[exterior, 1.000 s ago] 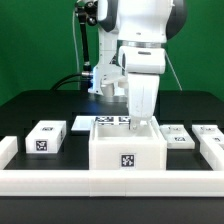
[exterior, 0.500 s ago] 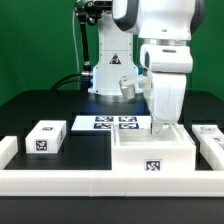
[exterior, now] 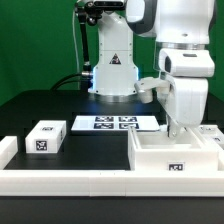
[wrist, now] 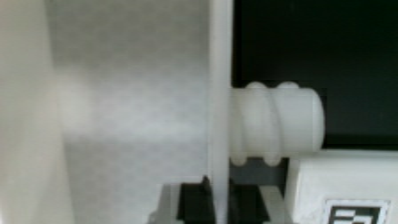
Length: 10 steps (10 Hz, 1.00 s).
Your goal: Assemble cabinet
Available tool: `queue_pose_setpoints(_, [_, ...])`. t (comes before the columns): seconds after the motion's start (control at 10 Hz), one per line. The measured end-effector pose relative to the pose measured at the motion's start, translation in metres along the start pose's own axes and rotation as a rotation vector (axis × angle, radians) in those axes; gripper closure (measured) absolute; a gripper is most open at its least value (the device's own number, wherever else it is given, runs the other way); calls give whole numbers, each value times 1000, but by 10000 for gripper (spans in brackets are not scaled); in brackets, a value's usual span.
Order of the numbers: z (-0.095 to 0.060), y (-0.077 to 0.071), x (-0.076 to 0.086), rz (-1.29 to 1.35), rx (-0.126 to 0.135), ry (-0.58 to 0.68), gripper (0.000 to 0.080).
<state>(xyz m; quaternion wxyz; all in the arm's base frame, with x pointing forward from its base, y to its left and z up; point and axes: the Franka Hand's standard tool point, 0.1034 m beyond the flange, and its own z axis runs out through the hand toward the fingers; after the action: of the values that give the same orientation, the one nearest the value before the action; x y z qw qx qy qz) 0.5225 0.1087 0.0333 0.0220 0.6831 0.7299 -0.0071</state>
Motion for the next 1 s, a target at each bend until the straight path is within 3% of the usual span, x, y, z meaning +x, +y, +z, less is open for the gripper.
queue_pose_setpoints(0.5, [0, 3, 14, -18, 37, -18, 773])
queue_pose_setpoints(0.7, [0, 2, 13, -15, 39, -18, 773])
queue_pose_setpoints(0.9, [0, 2, 13, -14, 39, -18, 531])
queue_pose_setpoints(1.0, [0, 2, 13, -14, 39, -18, 531])
